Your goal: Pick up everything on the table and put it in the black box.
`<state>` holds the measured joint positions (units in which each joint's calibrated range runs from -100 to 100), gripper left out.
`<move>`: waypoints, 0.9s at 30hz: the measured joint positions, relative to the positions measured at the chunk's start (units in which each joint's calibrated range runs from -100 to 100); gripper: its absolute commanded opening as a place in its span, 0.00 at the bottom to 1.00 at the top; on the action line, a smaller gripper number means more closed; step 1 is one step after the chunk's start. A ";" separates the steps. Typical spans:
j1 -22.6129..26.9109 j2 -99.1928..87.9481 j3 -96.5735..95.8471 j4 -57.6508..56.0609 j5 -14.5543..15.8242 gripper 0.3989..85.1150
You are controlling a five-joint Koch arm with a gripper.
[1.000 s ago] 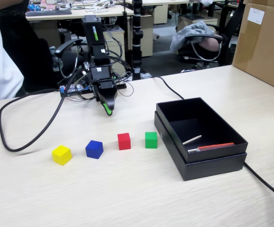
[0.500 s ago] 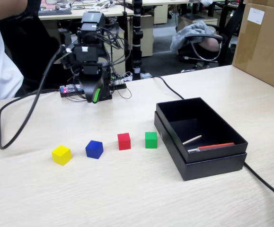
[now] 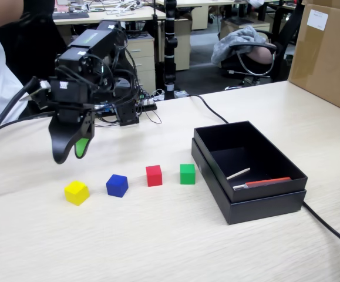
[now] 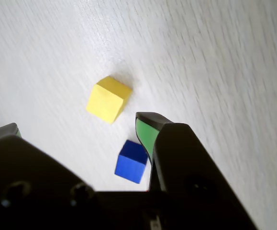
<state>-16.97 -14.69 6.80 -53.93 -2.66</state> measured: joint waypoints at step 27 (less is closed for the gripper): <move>-0.15 27.44 12.60 0.08 0.93 0.13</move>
<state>-17.12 12.75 19.40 -53.85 -1.73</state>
